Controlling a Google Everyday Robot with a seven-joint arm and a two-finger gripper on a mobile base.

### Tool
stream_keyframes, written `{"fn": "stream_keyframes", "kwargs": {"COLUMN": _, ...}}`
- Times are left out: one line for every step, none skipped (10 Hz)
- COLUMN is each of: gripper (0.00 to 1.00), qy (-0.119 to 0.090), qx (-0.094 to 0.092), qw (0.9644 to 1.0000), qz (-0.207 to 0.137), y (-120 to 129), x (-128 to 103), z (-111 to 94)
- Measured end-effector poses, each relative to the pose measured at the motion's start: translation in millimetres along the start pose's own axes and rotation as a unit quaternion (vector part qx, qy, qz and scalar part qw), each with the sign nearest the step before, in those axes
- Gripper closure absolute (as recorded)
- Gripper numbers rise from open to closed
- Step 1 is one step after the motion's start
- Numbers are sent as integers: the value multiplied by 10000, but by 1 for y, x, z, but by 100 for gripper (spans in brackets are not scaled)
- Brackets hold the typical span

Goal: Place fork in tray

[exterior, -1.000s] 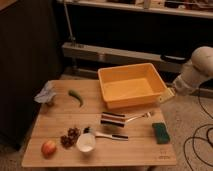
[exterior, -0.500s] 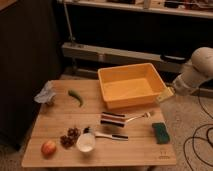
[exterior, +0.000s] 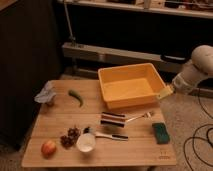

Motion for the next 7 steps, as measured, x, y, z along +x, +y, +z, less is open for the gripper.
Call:
{"fn": "stream_keyframes", "kwargs": {"gripper": 26, "qy": 4, "qx": -109, "qw": 9999, "qz": -19, "y": 1, "x": -1, "z": 0}}
{"fn": "stream_keyframes", "kwargs": {"gripper": 26, "qy": 49, "qx": -201, "qw": 9998, "qz": -61, "y": 1, "x": -1, "z": -1}}
{"fn": "stream_keyframes", "kwargs": {"gripper": 26, "qy": 98, "qx": -232, "qw": 9996, "qz": -85, "y": 1, "x": 0, "z": -1}}
{"fn": "stream_keyframes", "kwargs": {"gripper": 26, "qy": 126, "qx": -242, "qw": 9996, "qz": -100, "y": 5, "x": 0, "z": -2}}
{"fn": "stream_keyframes", "kwargs": {"gripper": 26, "qy": 139, "qx": -240, "qw": 9995, "qz": -118, "y": 12, "x": 1, "z": 0}}
{"fn": "stream_keyframes", "kwargs": {"gripper": 26, "qy": 149, "qx": -212, "qw": 9995, "qz": -158, "y": 14, "x": 3, "z": 1}}
{"fn": "stream_keyframes", "kwargs": {"gripper": 26, "qy": 111, "qx": -119, "qw": 9996, "qz": -236, "y": 17, "x": 9, "z": 5}}
